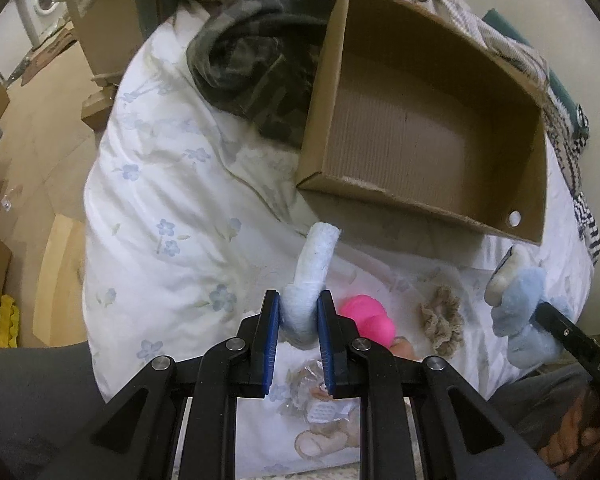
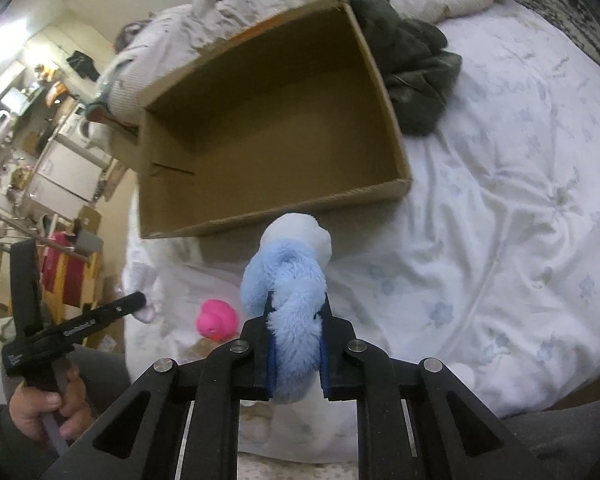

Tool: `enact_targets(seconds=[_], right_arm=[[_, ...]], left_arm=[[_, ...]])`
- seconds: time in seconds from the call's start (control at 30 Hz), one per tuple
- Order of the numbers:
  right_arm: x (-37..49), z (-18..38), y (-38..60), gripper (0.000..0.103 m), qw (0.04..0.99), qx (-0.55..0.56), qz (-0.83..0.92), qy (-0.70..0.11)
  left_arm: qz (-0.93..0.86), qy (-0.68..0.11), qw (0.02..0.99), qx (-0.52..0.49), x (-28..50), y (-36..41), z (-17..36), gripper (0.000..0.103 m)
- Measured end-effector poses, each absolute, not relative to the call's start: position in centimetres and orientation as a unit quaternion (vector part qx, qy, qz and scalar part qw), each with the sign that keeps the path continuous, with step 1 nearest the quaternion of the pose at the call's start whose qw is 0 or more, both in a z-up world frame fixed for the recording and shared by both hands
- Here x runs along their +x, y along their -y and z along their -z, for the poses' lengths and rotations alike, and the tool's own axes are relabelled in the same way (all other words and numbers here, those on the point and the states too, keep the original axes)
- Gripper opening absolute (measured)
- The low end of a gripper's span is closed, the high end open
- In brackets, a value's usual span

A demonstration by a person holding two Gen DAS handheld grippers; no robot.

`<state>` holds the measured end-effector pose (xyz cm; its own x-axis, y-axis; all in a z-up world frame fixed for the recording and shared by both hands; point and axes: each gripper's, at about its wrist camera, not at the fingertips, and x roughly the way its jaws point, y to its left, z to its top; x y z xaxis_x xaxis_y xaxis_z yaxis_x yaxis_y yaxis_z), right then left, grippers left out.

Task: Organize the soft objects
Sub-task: 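Carry both socks into the cardboard box and open both grippers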

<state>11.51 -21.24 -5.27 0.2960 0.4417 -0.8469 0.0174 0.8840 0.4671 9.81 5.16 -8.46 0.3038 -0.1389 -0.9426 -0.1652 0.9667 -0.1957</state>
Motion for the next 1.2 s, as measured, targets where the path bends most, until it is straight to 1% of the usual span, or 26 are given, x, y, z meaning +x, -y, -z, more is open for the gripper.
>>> enact_targets(seconds=[0.1,0.33,0.53,0.67,0.73,0.93,1.1,1.2], right_arm=[[11.2,4.0,20.8,0.017,0.789,0.200,-0.151,-0.561],[11.7,1.8,21.2,0.017,0.806,0.201,-0.168,-0.531],[14.4,-0.4,21.7,0.017,0.831,0.202,-0.170,-0.490],[16.8,-1.1,22.1,0.017,0.847,0.196,-0.167,-0.465],[18.2,-0.9,22.4,0.017,0.852,0.192,-0.159,-0.460],[20.6,0.9,23.0,0.017,0.860,0.195,-0.135,-0.452],[21.1,3.8,23.0,0.017,0.843,0.208,-0.112,-0.483],[21.5,4.8,22.6,0.017,0.838,0.198,-0.109,-0.496]], left_arm=[[-0.006,-0.581,0.803,-0.134,9.8,-3.8,7.8,0.017],[0.007,-0.540,0.835,-0.106,10.5,-2.6,3.7,0.017],[0.029,-0.514,0.853,-0.088,13.7,-1.0,1.1,0.017],[0.040,-0.506,0.858,-0.078,16.4,-0.1,0.5,0.017],[0.045,-0.516,0.854,-0.054,17.7,0.3,0.3,0.017],[0.054,-0.492,0.869,-0.027,20.5,1.5,1.2,0.017],[0.041,-0.488,0.871,-0.037,20.8,1.2,3.4,0.017],[0.047,-0.490,0.870,-0.040,21.0,1.3,3.9,0.017]])
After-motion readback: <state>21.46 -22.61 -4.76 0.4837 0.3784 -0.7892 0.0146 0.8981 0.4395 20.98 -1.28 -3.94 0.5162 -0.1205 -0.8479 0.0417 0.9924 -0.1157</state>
